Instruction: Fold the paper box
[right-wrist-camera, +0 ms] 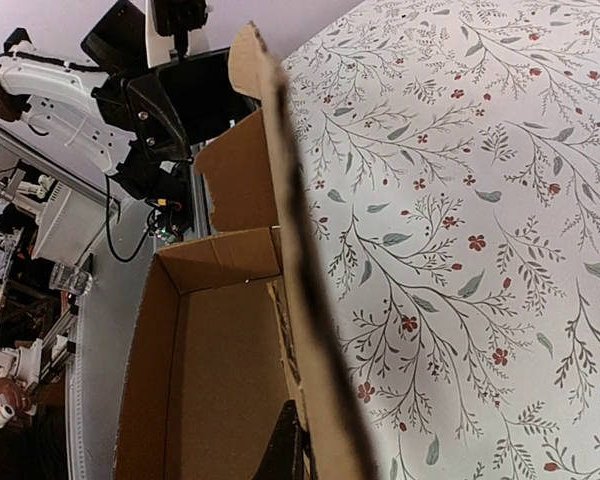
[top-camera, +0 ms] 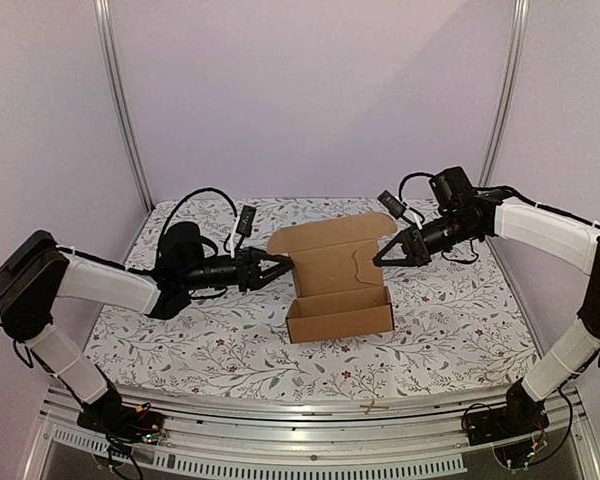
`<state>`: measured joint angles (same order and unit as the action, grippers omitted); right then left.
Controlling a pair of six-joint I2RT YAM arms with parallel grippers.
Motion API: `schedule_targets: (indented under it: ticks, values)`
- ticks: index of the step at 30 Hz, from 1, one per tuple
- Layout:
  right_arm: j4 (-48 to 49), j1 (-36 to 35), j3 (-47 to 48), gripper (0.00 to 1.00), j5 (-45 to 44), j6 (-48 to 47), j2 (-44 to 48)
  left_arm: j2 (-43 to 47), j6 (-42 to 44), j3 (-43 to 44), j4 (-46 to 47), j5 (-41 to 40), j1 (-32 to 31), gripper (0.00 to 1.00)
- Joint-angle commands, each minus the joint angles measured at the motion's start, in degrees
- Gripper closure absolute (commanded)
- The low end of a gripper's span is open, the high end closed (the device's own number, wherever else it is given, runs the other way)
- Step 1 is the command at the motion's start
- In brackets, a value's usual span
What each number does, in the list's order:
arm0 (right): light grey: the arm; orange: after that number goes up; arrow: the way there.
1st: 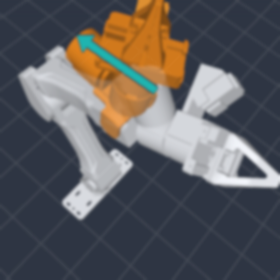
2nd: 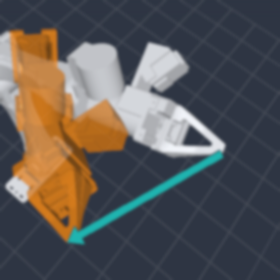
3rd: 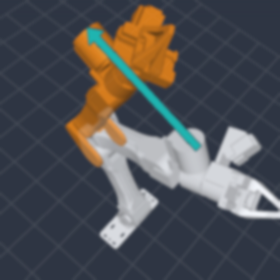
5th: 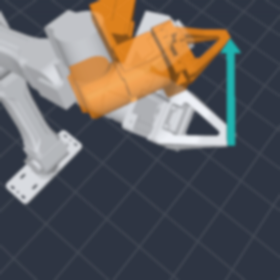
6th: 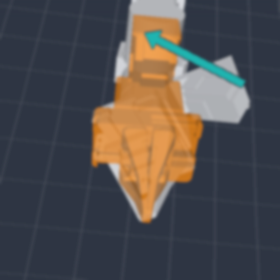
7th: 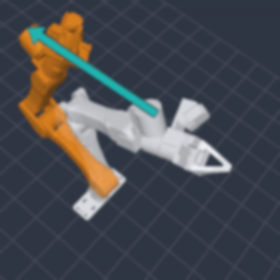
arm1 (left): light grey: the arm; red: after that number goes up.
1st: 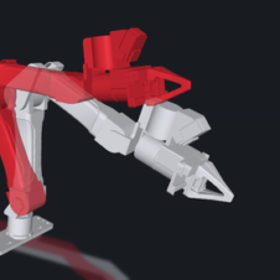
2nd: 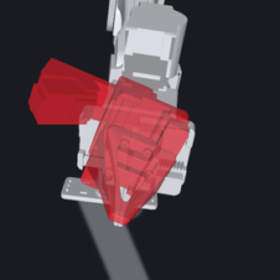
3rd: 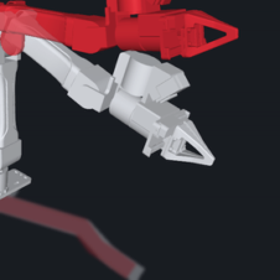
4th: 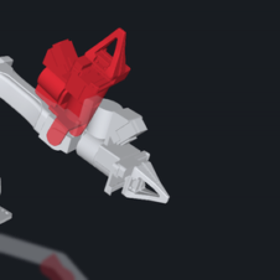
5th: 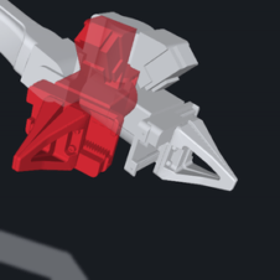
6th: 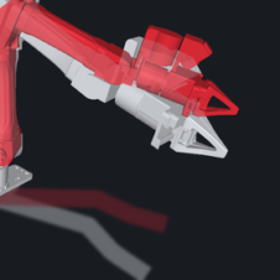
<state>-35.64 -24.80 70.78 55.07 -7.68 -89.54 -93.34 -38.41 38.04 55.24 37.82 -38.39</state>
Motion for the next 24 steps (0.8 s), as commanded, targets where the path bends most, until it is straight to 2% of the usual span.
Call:
schedule_targets:
  ticks: [1, 3, 6, 12, 14, 18, 24]
  values:
    - [-2.4, 0.0, -1.7, 1.0, -8.3, -4.7, 1.9, 9.9, 18.7, 1.4, -34.2, -8.4, 0.0, 0.47]
    - [-2.9, 0.0, -2.2, 1.0, -9.9, -6.6, 2.3, 14.3, 22.5, 1.3, -40.6, -14.0, -1.0, 0.42]
    - [-3.4, -0.1, -2.7, 1.0, -11.4, -8.8, 2.7, 19.5, 24.8, 2.5, -45.2, -22.1, -2.1, 0.36]
    - [-4.4, -0.1, -4.0, 1.0, -11.6, -13.9, 3.2, 17.7, 29.1, 10.9, -59.2, -32.9, -2.1, 0.33]
    - [-3.5, -0.1, -4.8, 1.0, -11.7, -15.9, 3.5, 16.5, 29.0, 12.2, -59.3, -34.3, -2.1, 0.34]
    - [1.4, -0.2, -5.7, 1.0, -15.1, -19.1, 4.8, 15.3, 27.9, 12.9, -53.5, -34.3, -2.1, 0.33]
    - [10.7, -0.2, -4.7, 1.0, -18.7, -22.2, 4.3, 9.1, 27.1, 18.1, -53.9, -36.0, -2.0, 0.33]
